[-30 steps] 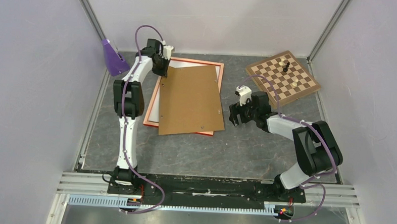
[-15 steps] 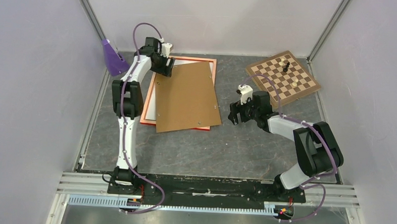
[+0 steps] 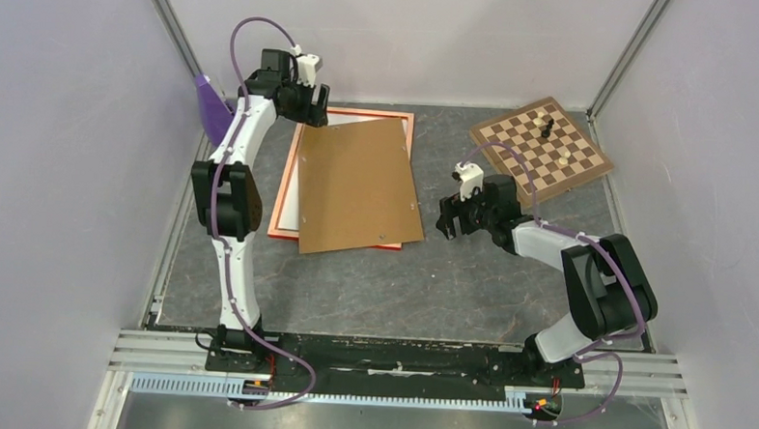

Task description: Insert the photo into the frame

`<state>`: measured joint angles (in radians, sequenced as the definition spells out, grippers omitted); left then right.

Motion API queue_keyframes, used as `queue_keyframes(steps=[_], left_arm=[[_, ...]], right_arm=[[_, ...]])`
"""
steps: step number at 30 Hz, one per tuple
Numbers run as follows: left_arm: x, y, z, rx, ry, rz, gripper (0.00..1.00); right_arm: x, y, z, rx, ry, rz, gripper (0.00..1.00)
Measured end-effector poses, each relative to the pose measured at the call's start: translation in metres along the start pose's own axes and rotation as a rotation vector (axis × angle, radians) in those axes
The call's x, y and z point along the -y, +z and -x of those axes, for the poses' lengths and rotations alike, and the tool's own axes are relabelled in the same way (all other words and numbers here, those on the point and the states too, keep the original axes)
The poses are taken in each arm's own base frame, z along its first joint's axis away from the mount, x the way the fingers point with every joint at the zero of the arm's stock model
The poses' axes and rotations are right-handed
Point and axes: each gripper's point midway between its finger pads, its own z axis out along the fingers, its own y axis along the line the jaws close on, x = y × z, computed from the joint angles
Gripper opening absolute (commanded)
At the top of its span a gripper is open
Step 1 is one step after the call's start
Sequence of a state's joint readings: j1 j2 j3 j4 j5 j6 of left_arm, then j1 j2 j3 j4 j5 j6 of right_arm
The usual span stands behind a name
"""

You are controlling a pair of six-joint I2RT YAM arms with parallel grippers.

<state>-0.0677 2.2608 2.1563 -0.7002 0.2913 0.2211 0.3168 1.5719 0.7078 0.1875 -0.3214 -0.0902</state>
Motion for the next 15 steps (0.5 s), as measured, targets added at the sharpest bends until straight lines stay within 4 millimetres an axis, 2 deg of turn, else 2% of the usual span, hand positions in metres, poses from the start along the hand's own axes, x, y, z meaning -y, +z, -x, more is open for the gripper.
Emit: queue_keyframes(steps=[4, 6, 10, 13, 15], left_arm=[[-0.002, -0.014, 0.000, -0.003, -0.018, 0.039, 0.87], [-0.005, -0.016, -0.008, -0.024, -0.027, 0.065, 0.87], [-0.009, -0.020, -0.049, -0.130, -0.051, 0.114, 0.81], [-0.011, -0.030, -0.089, -0.237, -0.076, 0.140, 0.77], [-0.015, -0.036, -0.106, -0.283, -0.089, 0.154, 0.74]], right_arm=[[-0.001, -0.001, 0.001, 0.005, -0.002, 0.002, 0.81], [-0.001, -0.001, 0.001, 0.006, -0.006, 0.004, 0.81], [-0.003, -0.002, 0.003, 0.012, -0.011, 0.014, 0.81], [-0.004, -0.002, 0.005, 0.017, -0.013, 0.021, 0.80], [-0.004, -0.002, 0.005, 0.019, -0.014, 0.023, 0.80]])
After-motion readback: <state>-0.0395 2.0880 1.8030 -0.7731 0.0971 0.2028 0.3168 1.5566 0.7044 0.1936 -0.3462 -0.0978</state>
